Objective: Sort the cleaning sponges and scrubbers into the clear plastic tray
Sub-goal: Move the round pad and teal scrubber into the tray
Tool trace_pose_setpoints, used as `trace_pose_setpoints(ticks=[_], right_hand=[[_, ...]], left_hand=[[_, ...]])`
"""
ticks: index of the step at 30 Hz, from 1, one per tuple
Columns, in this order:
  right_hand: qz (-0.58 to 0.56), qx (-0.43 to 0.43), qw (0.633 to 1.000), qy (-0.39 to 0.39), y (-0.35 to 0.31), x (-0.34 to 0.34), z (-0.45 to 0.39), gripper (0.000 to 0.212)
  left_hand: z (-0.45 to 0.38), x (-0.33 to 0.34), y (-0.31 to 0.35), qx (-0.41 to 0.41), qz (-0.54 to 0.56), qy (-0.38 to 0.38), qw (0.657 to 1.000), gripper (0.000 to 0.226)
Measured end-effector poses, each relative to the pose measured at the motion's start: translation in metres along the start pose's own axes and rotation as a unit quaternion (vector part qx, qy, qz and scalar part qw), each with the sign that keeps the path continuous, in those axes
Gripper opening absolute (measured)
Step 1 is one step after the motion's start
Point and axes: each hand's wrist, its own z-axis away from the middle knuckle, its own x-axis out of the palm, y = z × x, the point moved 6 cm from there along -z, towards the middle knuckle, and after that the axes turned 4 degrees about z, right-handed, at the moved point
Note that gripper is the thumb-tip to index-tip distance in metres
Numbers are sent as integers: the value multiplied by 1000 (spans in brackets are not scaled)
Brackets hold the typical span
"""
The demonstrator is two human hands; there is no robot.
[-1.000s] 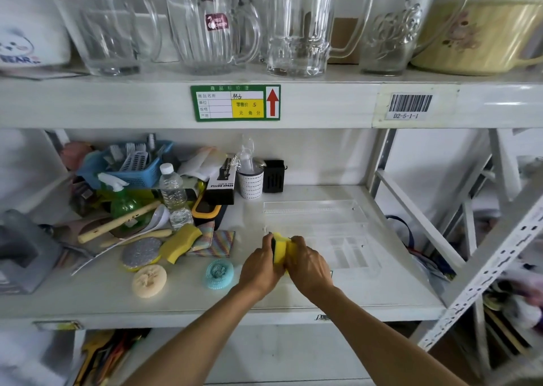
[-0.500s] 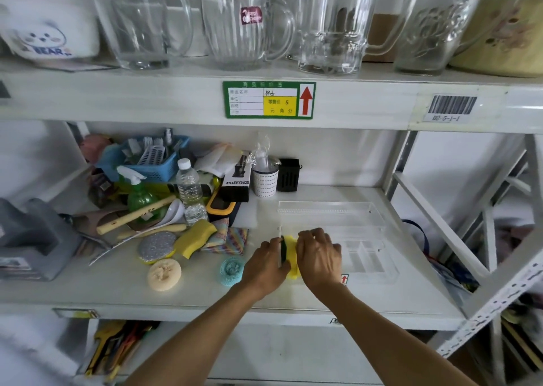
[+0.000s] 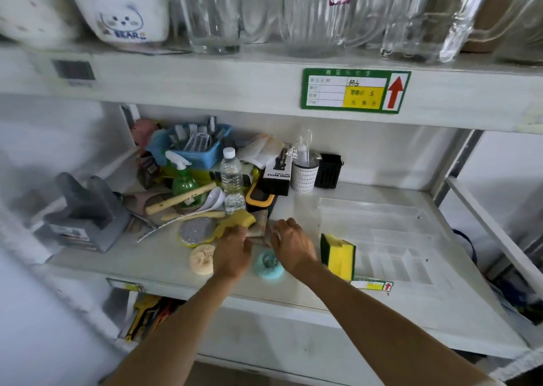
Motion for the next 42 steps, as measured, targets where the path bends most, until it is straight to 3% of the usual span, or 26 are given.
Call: trace_pose_setpoints(ticks=[4, 9, 17, 21, 23, 25, 29, 33, 42], right_hand=[[1, 89, 989, -120, 10, 33, -2, 45], [64, 132, 974, -175, 16, 55, 1, 51], [101, 126, 970, -180, 12, 67, -3, 48], [54, 146, 970, -184, 10, 66, -4, 54], [22, 148, 974, -172, 10, 61, -5, 56], [-15, 144, 979, -146, 8, 54, -6, 56], [-132, 134, 981, -51, 8, 29, -8, 45], [-199, 103, 974, 40, 12, -7, -10, 33], [-230, 145, 943, 192, 75, -75, -3, 28]], left_hand=[[-4, -23, -53, -106, -77, 25, 991, 30], [1, -33, -103, -272, -139, -21, 952, 51], [-2, -24, -118, -270, -193, -98, 938, 57], [-1, -20, -116, -289, -101, -77, 949, 81], [-2, -16, -113, -288, -42, -72, 954, 94], [-4, -14, -108, -276, -8, -61, 959, 91], [-9, -14, -72, -191, 50, 1, 980, 58], [-17, -13, -24, -98, 149, 58, 982, 39], [-23, 5, 65, -59, 258, 41, 964, 40]])
